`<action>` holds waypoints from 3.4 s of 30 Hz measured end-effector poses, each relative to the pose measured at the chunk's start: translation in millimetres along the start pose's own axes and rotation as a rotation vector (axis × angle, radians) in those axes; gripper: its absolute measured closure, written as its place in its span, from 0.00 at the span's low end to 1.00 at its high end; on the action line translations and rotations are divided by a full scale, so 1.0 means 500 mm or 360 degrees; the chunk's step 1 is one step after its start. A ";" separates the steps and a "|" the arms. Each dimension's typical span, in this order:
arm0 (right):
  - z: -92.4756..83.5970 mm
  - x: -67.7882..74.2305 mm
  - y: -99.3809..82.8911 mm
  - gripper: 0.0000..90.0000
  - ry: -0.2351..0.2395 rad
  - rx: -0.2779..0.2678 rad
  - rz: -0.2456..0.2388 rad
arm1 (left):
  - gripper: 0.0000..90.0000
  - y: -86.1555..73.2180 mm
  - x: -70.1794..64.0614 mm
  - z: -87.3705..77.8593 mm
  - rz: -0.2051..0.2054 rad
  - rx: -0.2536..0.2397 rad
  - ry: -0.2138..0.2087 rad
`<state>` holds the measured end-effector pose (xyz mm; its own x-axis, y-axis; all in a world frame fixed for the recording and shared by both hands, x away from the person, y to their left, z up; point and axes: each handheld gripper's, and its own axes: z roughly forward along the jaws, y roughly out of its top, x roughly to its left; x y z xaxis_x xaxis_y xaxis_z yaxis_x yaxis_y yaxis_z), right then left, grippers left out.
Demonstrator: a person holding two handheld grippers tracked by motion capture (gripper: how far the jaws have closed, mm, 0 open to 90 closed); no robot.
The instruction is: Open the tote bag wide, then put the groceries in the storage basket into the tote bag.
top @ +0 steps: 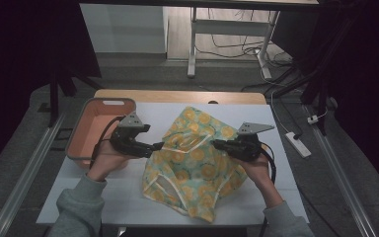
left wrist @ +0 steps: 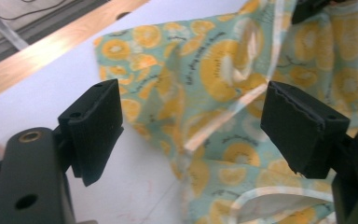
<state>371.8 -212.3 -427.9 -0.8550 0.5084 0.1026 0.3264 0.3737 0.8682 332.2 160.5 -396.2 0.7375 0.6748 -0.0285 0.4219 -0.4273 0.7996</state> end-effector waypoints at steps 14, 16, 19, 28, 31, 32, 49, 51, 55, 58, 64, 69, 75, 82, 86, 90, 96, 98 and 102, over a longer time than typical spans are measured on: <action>0.003 0.002 -0.001 0.99 0.0001 0.0016 -0.0005 | 0.25 -0.047 0.101 -0.001 -0.0190 0.0048 0.0187; 0.004 0.001 -0.002 0.99 0.0002 0.0018 -0.0004 | 0.25 -0.054 0.116 0.002 -0.0218 0.0077 0.0253; 0.003 0.002 -0.003 0.99 0.0002 0.0020 -0.0002 | 0.25 -0.067 0.139 0.002 -0.0275 0.0104 0.0308; 0.005 0.004 -0.004 0.99 0.0013 0.0028 -0.0009 | 0.25 -0.094 0.187 -0.006 -0.0340 0.0204 0.0493; 0.007 0.002 -0.007 0.99 0.0013 0.0035 -0.0008 | 0.25 -0.100 0.202 -0.006 -0.0366 0.0237 0.0514; 0.008 0.002 -0.007 0.99 0.0013 0.0037 -0.0006 | 0.24 -0.102 0.206 -0.005 -0.0375 0.0249 0.0524; 0.004 0.001 -0.010 0.99 0.0005 0.0038 -0.0001 | 0.26 -0.119 0.255 0.065 -0.0472 0.0529 0.0504; 0.003 -0.001 -0.010 0.99 0.0001 0.0030 0.0001 | 0.26 -0.114 0.265 0.079 -0.0512 0.0577 0.0503; 0.006 0.001 -0.010 0.99 0.0000 0.0046 -0.0009 | 0.28 -0.113 0.278 0.117 -0.0521 0.0712 0.0463; 0.007 0.004 -0.009 0.99 0.0012 0.0046 -0.0015 | 0.29 -0.122 0.288 0.137 -0.0556 0.0788 0.0472; 0.008 0.006 -0.009 0.99 0.0022 0.0045 -0.0023 | 0.37 -0.139 0.306 0.156 -0.0628 0.0880 0.0468; 0.009 0.005 -0.010 0.99 0.0037 0.0058 -0.0013 | 0.41 -0.146 0.319 0.160 -0.0714 0.0868 0.0390; 0.012 0.007 -0.010 0.99 0.0041 0.0059 -0.0013 | 0.57 -0.149 0.322 0.151 -0.0699 0.0890 0.0431; 0.010 0.006 -0.011 0.99 0.0039 0.0056 -0.0010 | 0.81 -0.149 0.321 0.141 -0.0668 0.0881 0.0513; 0.010 0.004 -0.012 0.99 0.0037 0.0055 -0.0009 | 0.82 -0.158 0.335 0.129 -0.0740 0.0816 0.0444; 0.009 0.002 -0.013 0.99 0.0033 0.0056 -0.0004 | 0.83 -0.169 0.337 0.113 -0.0750 0.0740 0.0407; 0.008 0.000 -0.013 0.99 0.0030 0.0048 -0.0004 | 0.83 -0.166 0.341 0.060 -0.0792 0.0487 0.0385; 0.009 -0.002 -0.013 0.99 0.0030 0.0048 -0.0001 | 0.84 -0.154 0.335 0.038 -0.0774 0.0363 0.0381; 0.009 -0.001 -0.014 0.99 0.0025 0.0049 0.0002 | 0.84 -0.125 0.314 -0.004 -0.0712 0.0166 0.0377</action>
<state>371.7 -211.7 -436.0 -0.8607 0.4968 0.1115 0.3395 0.3968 0.8528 420.4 294.1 -449.3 0.3382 0.9179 -0.2077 0.7280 -0.1153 0.6759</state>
